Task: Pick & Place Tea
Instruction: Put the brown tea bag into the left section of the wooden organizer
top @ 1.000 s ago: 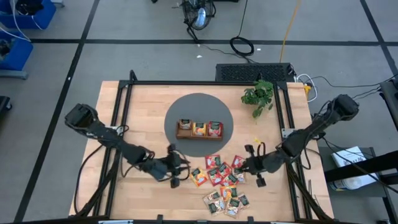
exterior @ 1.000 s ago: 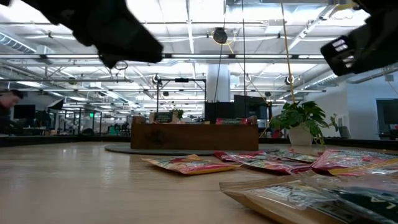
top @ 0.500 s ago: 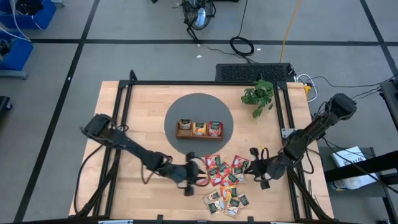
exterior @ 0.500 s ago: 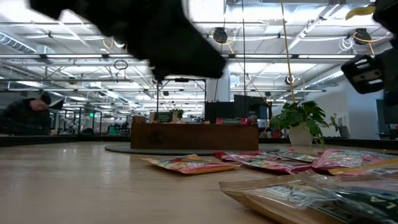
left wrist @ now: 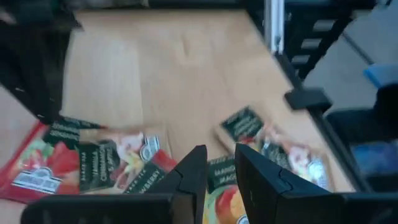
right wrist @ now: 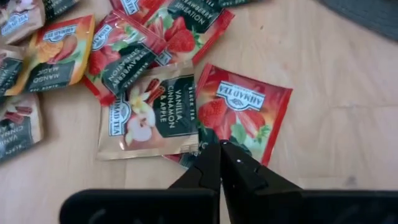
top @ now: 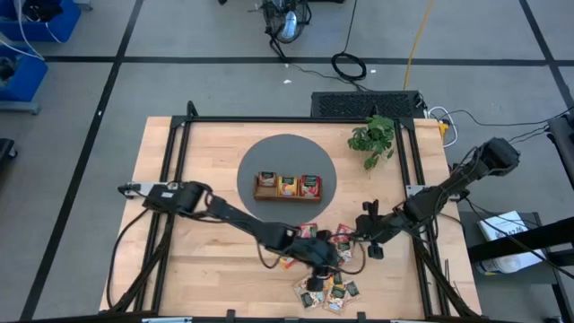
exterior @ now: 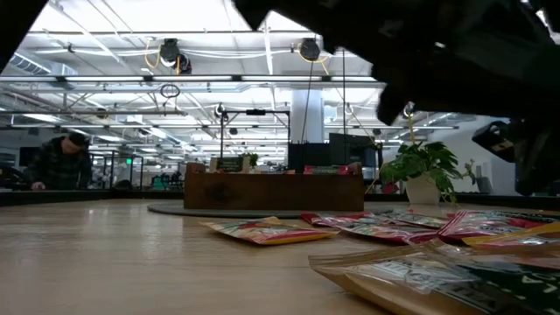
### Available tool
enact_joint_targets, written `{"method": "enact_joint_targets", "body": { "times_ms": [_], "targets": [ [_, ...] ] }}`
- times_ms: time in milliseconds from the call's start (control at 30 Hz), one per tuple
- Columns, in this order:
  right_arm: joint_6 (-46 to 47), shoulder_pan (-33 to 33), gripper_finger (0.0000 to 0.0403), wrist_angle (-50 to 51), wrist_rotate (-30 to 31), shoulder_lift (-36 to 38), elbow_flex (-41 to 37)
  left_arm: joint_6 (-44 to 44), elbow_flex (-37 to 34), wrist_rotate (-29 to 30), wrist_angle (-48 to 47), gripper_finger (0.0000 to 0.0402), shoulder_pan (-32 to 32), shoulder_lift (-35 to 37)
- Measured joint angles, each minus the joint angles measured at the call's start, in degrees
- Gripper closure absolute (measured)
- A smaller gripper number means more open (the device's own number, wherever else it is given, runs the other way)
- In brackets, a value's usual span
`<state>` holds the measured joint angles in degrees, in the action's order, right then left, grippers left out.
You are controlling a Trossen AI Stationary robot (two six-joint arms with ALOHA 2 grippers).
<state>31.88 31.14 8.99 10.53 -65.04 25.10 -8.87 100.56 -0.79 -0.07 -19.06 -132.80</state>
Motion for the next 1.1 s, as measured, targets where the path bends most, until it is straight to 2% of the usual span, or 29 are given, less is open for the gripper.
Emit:
{"method": "enact_joint_targets", "body": {
  "times_ms": [167, 367, 567, 767, 867, 1100],
  "targets": [
    [0.1, -1.6, 0.0402, 0.2, -2.5, 0.0, 0.0, -0.4, 9.0, -0.7, -4.7, 0.0314, 1.2, -4.7],
    [0.0, -2.3, 0.0397, -0.1, -5.9, 0.0, 0.0, -3.0, 14.1, -3.8, -7.9, 0.0314, 1.9, -8.4],
    [0.4, -2.4, 0.0375, -1.0, -6.0, 0.0, 0.0, -4.3, 15.1, -4.2, -9.1, 0.0314, 2.2, -9.8],
    [2.0, -3.7, 0.0333, -1.9, -6.6, -0.3, 0.0, -4.4, 15.1, -3.9, -9.2, 0.0314, 2.4, -10.5],
    [3.1, -3.9, 0.0312, -2.4, -9.3, -1.4, 0.0, -4.4, 15.1, -3.9, -9.2, 0.0314, 2.6, -11.3],
    [3.5, -5.5, 0.0279, -4.0, -10.6, -5.1, 0.0, -4.8, 15.0, -3.8, -8.8, 0.0314, 3.2, -11.3]
  ]
}}
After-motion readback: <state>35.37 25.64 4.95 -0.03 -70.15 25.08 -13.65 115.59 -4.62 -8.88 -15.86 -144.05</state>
